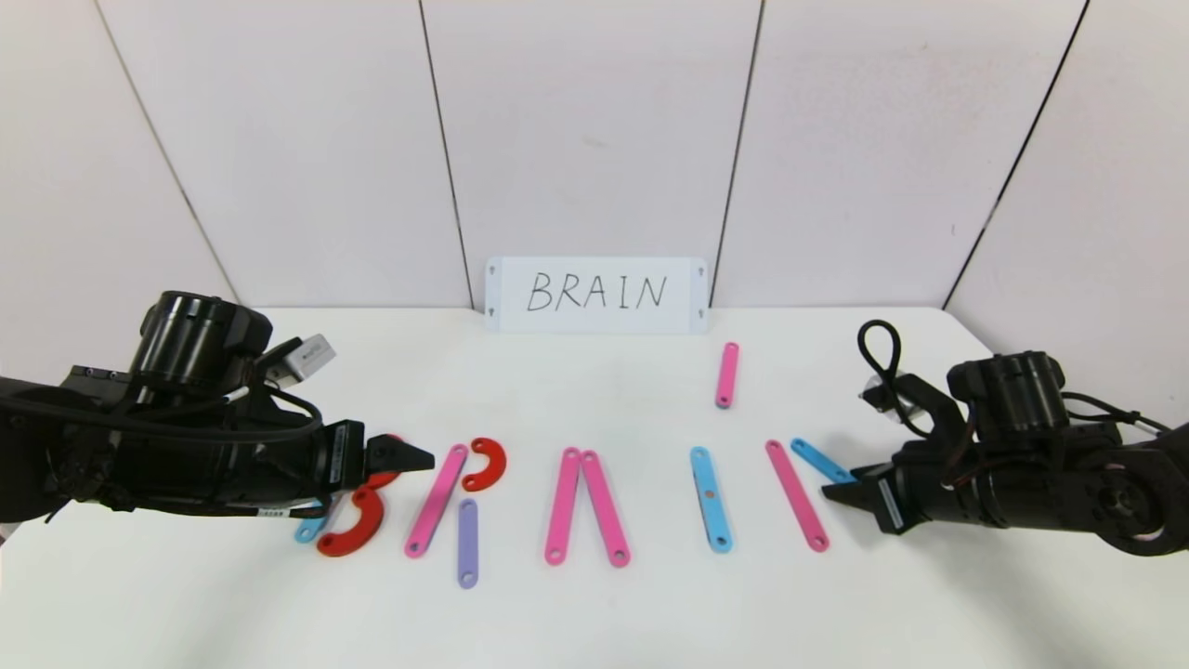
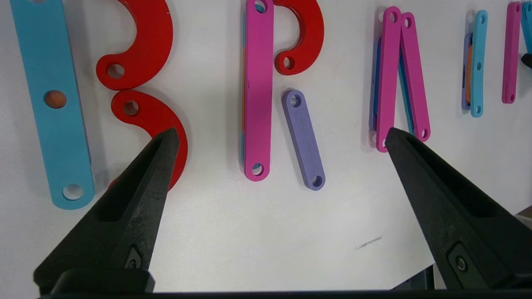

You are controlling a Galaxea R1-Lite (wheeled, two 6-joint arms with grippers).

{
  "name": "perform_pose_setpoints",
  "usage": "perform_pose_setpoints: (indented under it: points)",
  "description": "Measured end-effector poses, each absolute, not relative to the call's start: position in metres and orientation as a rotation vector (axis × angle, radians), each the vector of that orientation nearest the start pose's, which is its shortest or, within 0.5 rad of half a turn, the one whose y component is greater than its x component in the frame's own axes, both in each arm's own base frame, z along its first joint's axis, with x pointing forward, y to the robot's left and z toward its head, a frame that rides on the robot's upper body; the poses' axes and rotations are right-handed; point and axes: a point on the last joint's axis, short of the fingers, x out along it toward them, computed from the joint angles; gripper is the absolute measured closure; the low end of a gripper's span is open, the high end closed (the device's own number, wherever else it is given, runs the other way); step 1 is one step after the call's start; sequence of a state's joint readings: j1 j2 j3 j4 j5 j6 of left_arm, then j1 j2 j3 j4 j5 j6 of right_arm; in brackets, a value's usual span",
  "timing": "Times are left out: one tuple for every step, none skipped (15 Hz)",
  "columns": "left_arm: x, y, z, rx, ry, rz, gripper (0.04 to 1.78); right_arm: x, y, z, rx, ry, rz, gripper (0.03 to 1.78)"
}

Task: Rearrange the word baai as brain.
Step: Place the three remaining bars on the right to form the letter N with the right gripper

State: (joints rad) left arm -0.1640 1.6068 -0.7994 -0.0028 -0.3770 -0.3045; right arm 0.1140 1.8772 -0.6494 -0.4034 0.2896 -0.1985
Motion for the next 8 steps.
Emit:
perform_pose_setpoints:
  points:
    - [0.2513, -0.0500, 0.1530, -0.367, 0.883, -0.385, 0.08, 0.2864, 0.0385, 0.0726, -0.108, 0.786, 0.457, 0.66]
    - [0.2514, -0.0500, 0.1529, -0.367, 0.883, -0.384, 0.08, 0.2862, 0.0375, 0.0737, -0.103, 0.783, 0.452, 0.50]
    - [0.2512, -0.0500, 0.1527, -0.368, 0.884, -0.384, 0.08, 0.2861, 0.0367, 0.0747, -0.101, 0.779, 0.450, 0.37]
    - [0.2512, -0.0500, 0.1525, -0.368, 0.885, -0.384, 0.08, 0.2858, 0.0364, 0.0756, -0.099, 0.777, 0.449, 0.27]
    - [0.2511, -0.0500, 0.1524, -0.368, 0.886, -0.384, 0.08, 0.2855, 0.0362, 0.0761, -0.098, 0.775, 0.450, 0.18]
    - [0.2512, -0.0501, 0.1524, -0.367, 0.885, -0.384, 0.08, 0.2854, 0.0362, 0.0765, -0.094, 0.775, 0.449, 0.12]
    - [0.2511, -0.0504, 0.1524, -0.366, 0.886, -0.385, 0.08, 0.2855, 0.0362, 0.0774, -0.088, 0.772, 0.447, 0.09]
    - [0.2511, -0.0507, 0.1523, -0.366, 0.886, -0.385, 0.08, 0.2859, 0.0364, 0.0788, -0.073, 0.770, 0.442, 0.08]
